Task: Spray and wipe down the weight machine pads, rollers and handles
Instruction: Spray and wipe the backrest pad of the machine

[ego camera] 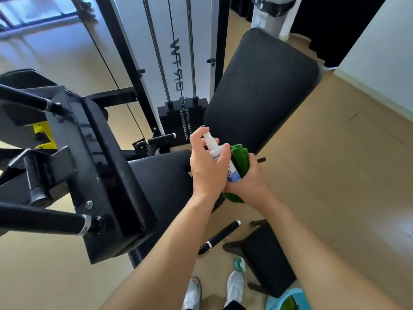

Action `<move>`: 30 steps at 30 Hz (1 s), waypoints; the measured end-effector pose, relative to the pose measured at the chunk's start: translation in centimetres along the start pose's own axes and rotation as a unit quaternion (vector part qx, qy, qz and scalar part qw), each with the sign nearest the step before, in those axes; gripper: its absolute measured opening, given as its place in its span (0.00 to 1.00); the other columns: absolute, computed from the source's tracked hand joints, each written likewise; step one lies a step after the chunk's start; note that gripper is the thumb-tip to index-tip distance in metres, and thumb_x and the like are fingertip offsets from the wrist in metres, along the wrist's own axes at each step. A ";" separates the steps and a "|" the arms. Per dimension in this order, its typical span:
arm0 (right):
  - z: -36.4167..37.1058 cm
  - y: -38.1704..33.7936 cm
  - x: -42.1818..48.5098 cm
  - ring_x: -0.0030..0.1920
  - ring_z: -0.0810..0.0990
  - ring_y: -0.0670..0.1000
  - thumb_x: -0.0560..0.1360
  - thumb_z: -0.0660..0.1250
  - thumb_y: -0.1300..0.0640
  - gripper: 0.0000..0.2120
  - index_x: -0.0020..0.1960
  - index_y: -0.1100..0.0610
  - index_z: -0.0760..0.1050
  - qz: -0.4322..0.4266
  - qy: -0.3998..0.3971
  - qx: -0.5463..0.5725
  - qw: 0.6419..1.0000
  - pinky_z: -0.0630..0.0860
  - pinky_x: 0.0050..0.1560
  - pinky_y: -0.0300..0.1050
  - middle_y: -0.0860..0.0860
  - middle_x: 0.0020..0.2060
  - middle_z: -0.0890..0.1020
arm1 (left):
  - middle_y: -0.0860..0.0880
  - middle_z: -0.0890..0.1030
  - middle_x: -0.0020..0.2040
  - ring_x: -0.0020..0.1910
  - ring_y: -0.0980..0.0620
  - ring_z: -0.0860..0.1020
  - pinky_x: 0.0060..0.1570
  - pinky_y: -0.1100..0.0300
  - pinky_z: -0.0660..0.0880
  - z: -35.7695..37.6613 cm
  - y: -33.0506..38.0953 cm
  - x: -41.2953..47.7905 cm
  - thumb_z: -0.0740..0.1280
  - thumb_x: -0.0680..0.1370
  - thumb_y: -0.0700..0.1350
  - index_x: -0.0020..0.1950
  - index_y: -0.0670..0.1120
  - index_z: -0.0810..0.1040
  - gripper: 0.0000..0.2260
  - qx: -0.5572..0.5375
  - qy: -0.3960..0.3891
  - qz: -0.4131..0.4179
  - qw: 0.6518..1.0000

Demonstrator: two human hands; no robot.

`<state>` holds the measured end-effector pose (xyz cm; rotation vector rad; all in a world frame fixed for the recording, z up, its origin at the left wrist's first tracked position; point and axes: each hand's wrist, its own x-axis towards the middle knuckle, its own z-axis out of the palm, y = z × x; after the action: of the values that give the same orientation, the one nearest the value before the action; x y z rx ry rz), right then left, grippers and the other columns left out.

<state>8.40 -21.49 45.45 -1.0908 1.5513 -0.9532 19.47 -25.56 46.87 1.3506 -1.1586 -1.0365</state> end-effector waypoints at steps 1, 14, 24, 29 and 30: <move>-0.5 0.0 0.6 0.50 0.84 0.44 0.65 0.83 0.54 0.30 0.60 0.47 0.72 0.025 -0.045 0.025 0.998 0.82 0.44 0.40 0.44 0.50 0.83 | 0.50 0.81 0.55 0.51 0.48 0.84 0.51 0.53 0.83 0.2 -0.1 0.4 0.71 0.81 0.42 0.68 0.56 0.65 0.21 -0.009 0.002 -0.013 1.000; -6.4 -0.2 7.0 0.57 0.83 0.63 0.76 0.73 0.56 0.19 0.65 0.60 0.76 0.054 -0.207 0.203 0.955 0.80 0.58 0.60 0.61 0.57 0.83 | 0.51 0.82 0.59 0.59 0.50 0.83 0.60 0.50 0.80 6.1 0.8 4.7 0.65 0.80 0.48 0.70 0.59 0.65 0.19 -0.067 0.025 -0.058 0.996; -6.4 -2.9 13.7 0.55 0.85 0.54 0.74 0.76 0.53 0.21 0.65 0.53 0.76 0.032 -0.151 0.148 0.977 0.81 0.58 0.58 0.53 0.55 0.85 | 0.44 0.81 0.52 0.49 0.47 0.82 0.42 0.57 0.76 8.2 0.0 12.2 0.67 0.83 0.47 0.78 0.63 0.61 0.27 0.034 0.010 -0.090 0.995; -6.6 -4.6 18.3 0.54 0.85 0.52 0.74 0.77 0.51 0.21 0.64 0.52 0.76 0.050 -0.125 0.132 0.982 0.82 0.56 0.54 0.51 0.54 0.86 | 0.45 0.82 0.52 0.49 0.46 0.84 0.45 0.57 0.80 9.6 0.2 18.2 0.69 0.83 0.49 0.76 0.63 0.62 0.26 0.020 -0.041 -0.090 0.995; -6.7 -5.0 19.1 0.53 0.86 0.52 0.73 0.77 0.50 0.20 0.63 0.53 0.77 0.054 -0.107 0.129 0.984 0.83 0.54 0.53 0.51 0.53 0.86 | 0.46 0.81 0.51 0.49 0.44 0.84 0.45 0.56 0.80 9.8 0.2 19.4 0.69 0.83 0.48 0.76 0.63 0.62 0.25 0.024 -0.042 -0.084 0.995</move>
<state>0.50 -40.78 46.41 -0.8857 1.2599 -0.9029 13.02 -46.32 46.37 1.4749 -1.1518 -1.2023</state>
